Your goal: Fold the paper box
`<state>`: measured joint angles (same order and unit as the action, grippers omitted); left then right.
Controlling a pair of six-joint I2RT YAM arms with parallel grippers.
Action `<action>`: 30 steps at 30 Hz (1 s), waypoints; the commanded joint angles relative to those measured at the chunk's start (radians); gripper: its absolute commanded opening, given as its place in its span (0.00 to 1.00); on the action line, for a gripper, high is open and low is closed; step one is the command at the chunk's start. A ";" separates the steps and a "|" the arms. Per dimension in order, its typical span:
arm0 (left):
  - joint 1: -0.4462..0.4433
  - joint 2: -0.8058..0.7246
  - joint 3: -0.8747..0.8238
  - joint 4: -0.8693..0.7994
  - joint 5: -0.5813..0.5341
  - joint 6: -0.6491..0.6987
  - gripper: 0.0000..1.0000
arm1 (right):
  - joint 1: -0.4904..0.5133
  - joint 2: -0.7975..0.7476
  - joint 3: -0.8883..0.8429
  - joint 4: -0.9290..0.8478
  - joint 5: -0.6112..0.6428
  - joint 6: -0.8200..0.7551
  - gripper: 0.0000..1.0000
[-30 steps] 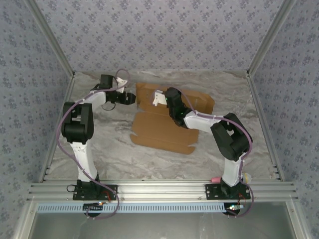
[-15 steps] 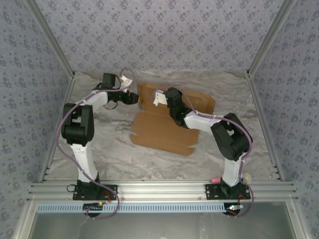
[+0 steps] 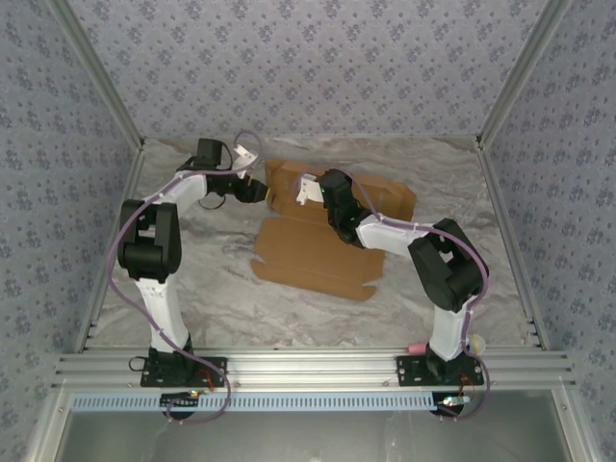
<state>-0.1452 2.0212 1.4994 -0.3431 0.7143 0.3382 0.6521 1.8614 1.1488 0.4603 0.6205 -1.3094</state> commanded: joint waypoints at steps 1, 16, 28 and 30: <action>0.019 -0.045 0.059 -0.099 0.029 0.078 0.55 | -0.006 -0.014 0.000 -0.054 -0.017 -0.008 0.00; 0.102 0.009 0.175 -0.201 -0.160 0.119 0.57 | -0.005 -0.008 -0.010 0.001 -0.012 -0.045 0.01; 0.093 0.195 0.395 -0.288 -0.158 0.108 0.56 | -0.001 -0.004 0.002 -0.024 -0.011 -0.038 0.00; 0.079 0.209 0.420 -0.319 -0.113 0.134 0.56 | -0.001 -0.002 0.004 -0.026 -0.012 -0.037 0.00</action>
<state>-0.0452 2.2127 1.8679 -0.5919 0.5545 0.4454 0.6495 1.8610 1.1488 0.4633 0.6140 -1.3262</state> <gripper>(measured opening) 0.559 0.060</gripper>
